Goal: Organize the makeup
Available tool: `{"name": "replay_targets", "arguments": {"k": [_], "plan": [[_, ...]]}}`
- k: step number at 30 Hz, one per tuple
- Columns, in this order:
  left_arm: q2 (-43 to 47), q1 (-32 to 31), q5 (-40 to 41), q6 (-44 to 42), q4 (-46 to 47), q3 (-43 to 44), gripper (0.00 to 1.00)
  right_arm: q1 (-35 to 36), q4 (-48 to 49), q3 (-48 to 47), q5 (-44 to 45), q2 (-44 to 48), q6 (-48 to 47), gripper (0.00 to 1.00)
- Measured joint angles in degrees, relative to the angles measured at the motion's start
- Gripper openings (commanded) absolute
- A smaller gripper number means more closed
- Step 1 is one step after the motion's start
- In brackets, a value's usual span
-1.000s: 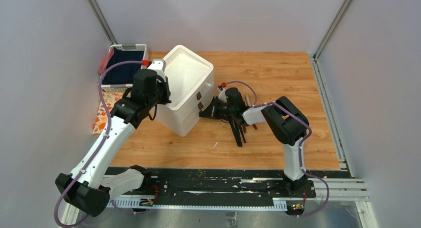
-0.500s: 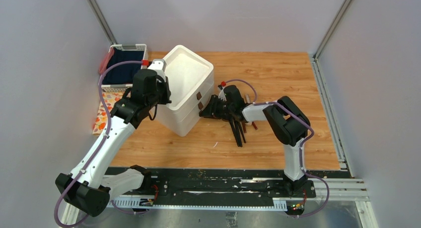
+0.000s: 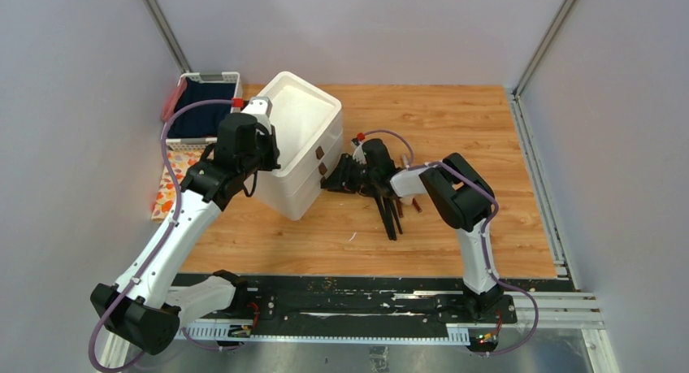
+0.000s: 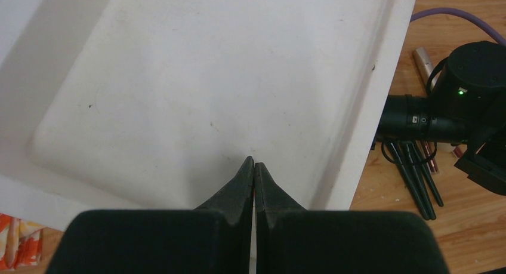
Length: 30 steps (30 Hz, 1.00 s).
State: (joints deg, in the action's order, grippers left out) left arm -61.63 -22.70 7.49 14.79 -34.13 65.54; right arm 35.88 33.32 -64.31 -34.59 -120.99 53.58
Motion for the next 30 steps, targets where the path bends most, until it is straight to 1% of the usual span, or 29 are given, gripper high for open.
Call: {"name": "replay_targets", "arguments": {"k": [6,10,13,16,18,21,24,28,30], "plan": [[0.42,0.0,0.0,-0.02,-0.63,0.0,0.0,0.0,1.9,0.52,0.17,0.0,0.81,0.42],[0.57,0.0,-0.04,-0.02,-0.76,-0.07,0.0,0.0,9.29,3.61,0.42,0.0,3.5,0.41],[0.63,0.0,-0.11,-0.02,-0.74,-0.11,0.0,-0.02,20.06,6.86,0.28,-0.79,8.61,0.42],[0.63,0.0,-0.37,-0.02,-0.68,-0.2,0.0,-0.31,34.38,8.13,-0.09,-6.4,16.37,0.42],[0.68,0.0,-0.44,-0.02,-0.68,-0.2,0.0,-0.39,41.53,8.07,-0.07,-10.1,21.05,0.42],[0.9,0.0,-0.46,-0.04,-0.7,-0.35,0.0,-0.39,47.65,7.96,0.15,-13.31,25.62,0.41],[1.25,0.0,-0.46,-0.2,-0.72,-0.57,0.0,-0.39,49.51,7.96,0.26,-13.31,26.88,0.4],[1.33,0.0,-0.76,-0.2,-0.72,-0.63,0.0,-0.39,48.92,7.98,0.17,-12.52,26.6,0.38],[1.33,0.0,-0.9,-0.2,-0.72,-0.66,0.0,-0.39,48.37,7.98,0.11,-12.09,26.4,0.32]]}}
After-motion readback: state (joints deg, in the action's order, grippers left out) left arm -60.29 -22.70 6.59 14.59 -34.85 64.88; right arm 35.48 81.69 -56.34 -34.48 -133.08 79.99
